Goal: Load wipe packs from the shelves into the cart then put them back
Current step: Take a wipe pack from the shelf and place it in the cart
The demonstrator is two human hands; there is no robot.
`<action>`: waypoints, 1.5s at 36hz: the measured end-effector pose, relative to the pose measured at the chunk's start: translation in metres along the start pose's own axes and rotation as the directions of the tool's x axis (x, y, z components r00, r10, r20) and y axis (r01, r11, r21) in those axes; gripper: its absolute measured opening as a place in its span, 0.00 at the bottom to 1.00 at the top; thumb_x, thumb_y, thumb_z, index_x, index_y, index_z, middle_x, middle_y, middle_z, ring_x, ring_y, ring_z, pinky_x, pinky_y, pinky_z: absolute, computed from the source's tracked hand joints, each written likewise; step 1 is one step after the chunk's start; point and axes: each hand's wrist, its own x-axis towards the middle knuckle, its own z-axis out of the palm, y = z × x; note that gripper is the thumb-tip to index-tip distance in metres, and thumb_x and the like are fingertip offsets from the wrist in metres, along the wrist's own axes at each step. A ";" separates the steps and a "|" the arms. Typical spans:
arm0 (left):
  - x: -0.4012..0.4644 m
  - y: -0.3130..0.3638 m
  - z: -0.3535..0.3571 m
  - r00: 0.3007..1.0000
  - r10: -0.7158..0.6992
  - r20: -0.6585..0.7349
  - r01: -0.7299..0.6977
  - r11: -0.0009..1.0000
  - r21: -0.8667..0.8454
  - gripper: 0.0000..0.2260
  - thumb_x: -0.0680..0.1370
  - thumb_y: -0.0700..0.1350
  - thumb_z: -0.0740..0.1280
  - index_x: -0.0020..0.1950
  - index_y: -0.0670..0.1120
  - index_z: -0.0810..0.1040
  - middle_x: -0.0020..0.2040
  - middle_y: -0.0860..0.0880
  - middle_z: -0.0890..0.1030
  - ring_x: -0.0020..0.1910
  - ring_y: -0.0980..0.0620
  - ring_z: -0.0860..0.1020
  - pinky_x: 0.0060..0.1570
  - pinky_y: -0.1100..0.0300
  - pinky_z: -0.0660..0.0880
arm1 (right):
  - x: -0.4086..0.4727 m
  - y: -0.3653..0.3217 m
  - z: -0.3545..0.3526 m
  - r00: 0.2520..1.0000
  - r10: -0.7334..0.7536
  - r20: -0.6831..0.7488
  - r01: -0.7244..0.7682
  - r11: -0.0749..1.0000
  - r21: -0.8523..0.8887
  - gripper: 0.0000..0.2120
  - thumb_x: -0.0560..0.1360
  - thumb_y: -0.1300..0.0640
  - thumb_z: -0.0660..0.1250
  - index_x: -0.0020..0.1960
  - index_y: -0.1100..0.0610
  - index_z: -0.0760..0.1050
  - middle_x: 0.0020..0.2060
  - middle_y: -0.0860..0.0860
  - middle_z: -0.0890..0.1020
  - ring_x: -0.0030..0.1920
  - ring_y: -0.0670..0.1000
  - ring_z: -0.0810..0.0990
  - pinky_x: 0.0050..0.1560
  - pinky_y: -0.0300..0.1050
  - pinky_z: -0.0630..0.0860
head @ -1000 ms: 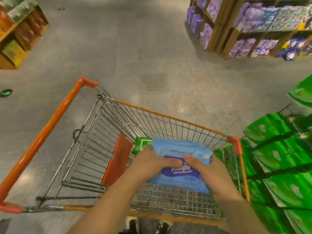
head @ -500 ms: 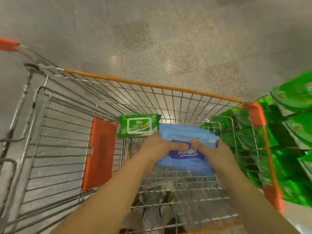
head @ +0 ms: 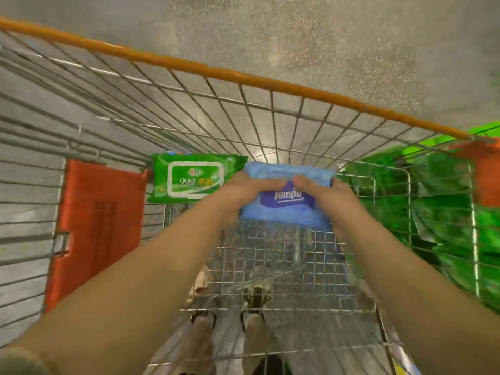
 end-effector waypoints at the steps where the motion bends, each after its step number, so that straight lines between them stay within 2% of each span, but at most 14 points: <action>1: 0.006 -0.002 0.000 1.000 -0.007 0.004 0.007 1.000 -0.026 0.22 0.69 0.43 0.81 0.62 0.41 0.81 0.51 0.42 0.87 0.52 0.42 0.86 0.57 0.45 0.82 | 0.006 0.000 0.002 1.000 0.009 0.026 -0.009 1.000 0.013 0.20 0.66 0.52 0.81 0.55 0.53 0.80 0.48 0.55 0.88 0.47 0.56 0.87 0.51 0.54 0.84; 5: 0.016 -0.003 0.003 0.998 -0.001 -0.057 -0.004 0.996 -0.088 0.13 0.73 0.42 0.79 0.54 0.44 0.81 0.48 0.43 0.88 0.42 0.48 0.87 0.46 0.54 0.84 | 0.027 0.008 0.000 0.997 -0.020 0.081 0.021 1.000 -0.010 0.29 0.62 0.52 0.83 0.60 0.56 0.80 0.50 0.56 0.87 0.51 0.59 0.87 0.54 0.58 0.83; 8: 0.018 -0.004 0.011 0.971 0.029 -0.236 -0.027 1.000 0.013 0.15 0.69 0.53 0.81 0.48 0.48 0.81 0.49 0.46 0.87 0.44 0.49 0.86 0.49 0.54 0.84 | 0.031 0.009 0.000 0.999 -0.025 0.046 0.027 0.998 -0.051 0.46 0.50 0.39 0.86 0.64 0.53 0.77 0.53 0.54 0.86 0.52 0.57 0.87 0.55 0.58 0.83; 11: 0.016 -0.002 0.021 0.908 0.117 -0.402 -0.044 0.981 0.187 0.26 0.66 0.62 0.77 0.57 0.49 0.80 0.55 0.48 0.85 0.53 0.47 0.83 0.57 0.52 0.80 | 0.032 0.008 0.005 0.998 -0.055 -0.022 0.053 0.996 -0.074 0.48 0.48 0.34 0.83 0.64 0.53 0.77 0.54 0.52 0.86 0.51 0.53 0.86 0.54 0.54 0.83; 16: 0.003 -0.003 0.026 0.831 0.286 -0.477 -0.096 0.918 0.384 0.21 0.77 0.50 0.73 0.69 0.47 0.75 0.59 0.49 0.82 0.54 0.49 0.81 0.54 0.60 0.77 | 0.025 0.005 0.018 0.992 -0.019 -0.121 -0.003 0.983 -0.184 0.70 0.41 0.20 0.74 0.75 0.55 0.65 0.67 0.56 0.77 0.63 0.58 0.80 0.63 0.56 0.78; 20: -0.006 -0.001 0.027 0.833 0.337 -0.439 -0.080 0.858 0.507 0.23 0.79 0.51 0.71 0.73 0.47 0.72 0.62 0.48 0.81 0.52 0.53 0.76 0.45 0.70 0.66 | 0.021 0.003 0.018 0.989 0.002 -0.148 -0.035 0.975 -0.221 0.51 0.67 0.36 0.77 0.78 0.59 0.59 0.71 0.56 0.72 0.68 0.57 0.75 0.61 0.44 0.72; 24: -0.016 0.005 0.026 0.841 0.363 -0.401 -0.046 0.786 0.616 0.27 0.81 0.53 0.68 0.76 0.45 0.68 0.68 0.46 0.78 0.62 0.46 0.77 0.51 0.64 0.66 | 0.015 0.001 0.018 0.983 -0.023 -0.180 -0.017 0.976 -0.216 0.54 0.58 0.30 0.78 0.74 0.57 0.65 0.64 0.54 0.78 0.61 0.56 0.80 0.63 0.50 0.78; 27: -0.026 0.011 0.028 0.864 0.319 -0.390 -0.017 0.792 0.610 0.28 0.80 0.54 0.69 0.76 0.45 0.68 0.68 0.46 0.78 0.57 0.47 0.77 0.49 0.62 0.68 | 0.009 0.001 0.015 0.985 -0.014 -0.171 -0.016 0.985 -0.173 0.52 0.54 0.30 0.79 0.68 0.58 0.70 0.59 0.52 0.81 0.55 0.54 0.83 0.59 0.53 0.81; 30: -0.037 0.014 0.028 0.870 0.308 -0.384 -0.032 0.813 0.581 0.29 0.79 0.54 0.71 0.76 0.44 0.69 0.68 0.46 0.78 0.58 0.48 0.77 0.48 0.66 0.66 | 0.002 -0.003 0.014 0.987 0.006 -0.159 -0.035 0.984 -0.178 0.35 0.66 0.41 0.80 0.62 0.57 0.69 0.56 0.51 0.79 0.53 0.54 0.81 0.56 0.50 0.80; 36: -0.073 0.026 0.032 0.887 0.310 -0.341 -0.052 0.803 0.594 0.39 0.73 0.64 0.70 0.78 0.45 0.67 0.71 0.46 0.76 0.68 0.44 0.76 0.63 0.49 0.76 | -0.020 -0.018 0.000 0.989 -0.003 -0.147 -0.032 0.972 -0.234 0.33 0.75 0.51 0.72 0.75 0.57 0.62 0.61 0.55 0.77 0.53 0.55 0.80 0.49 0.48 0.80; 41: -0.119 0.042 0.036 0.892 0.318 -0.319 -0.061 0.787 0.614 0.29 0.76 0.62 0.70 0.72 0.47 0.72 0.66 0.51 0.77 0.62 0.50 0.76 0.51 0.60 0.70 | -0.055 -0.040 -0.019 0.994 -0.091 -0.064 0.057 0.913 -0.403 0.26 0.78 0.51 0.68 0.72 0.59 0.67 0.53 0.52 0.74 0.46 0.51 0.75 0.36 0.41 0.68; 44: -0.151 0.053 0.037 0.896 0.324 -0.303 -0.063 0.769 0.635 0.30 0.78 0.60 0.69 0.74 0.45 0.70 0.70 0.48 0.75 0.68 0.48 0.74 0.46 0.61 0.68 | -0.081 -0.057 -0.026 0.988 -0.149 -0.035 0.112 0.861 -0.496 0.25 0.77 0.48 0.68 0.70 0.59 0.71 0.60 0.56 0.80 0.51 0.55 0.80 0.41 0.41 0.73; 48: -0.195 0.066 0.033 0.882 0.371 -0.291 -0.089 0.738 0.669 0.40 0.76 0.65 0.68 0.82 0.50 0.59 0.81 0.49 0.63 0.78 0.49 0.64 0.72 0.55 0.64 | -0.121 -0.083 -0.037 0.977 -0.211 0.031 0.192 0.808 -0.556 0.28 0.79 0.45 0.66 0.75 0.57 0.67 0.69 0.57 0.76 0.63 0.58 0.78 0.58 0.47 0.75; 54: -0.259 0.085 0.026 0.850 0.474 -0.231 -0.163 0.652 0.741 0.40 0.75 0.67 0.68 0.82 0.53 0.60 0.81 0.51 0.64 0.78 0.50 0.64 0.73 0.53 0.63 | -0.189 -0.120 -0.052 0.935 -0.322 0.149 0.338 0.684 -0.646 0.30 0.81 0.42 0.64 0.78 0.53 0.64 0.75 0.53 0.71 0.70 0.55 0.74 0.62 0.42 0.68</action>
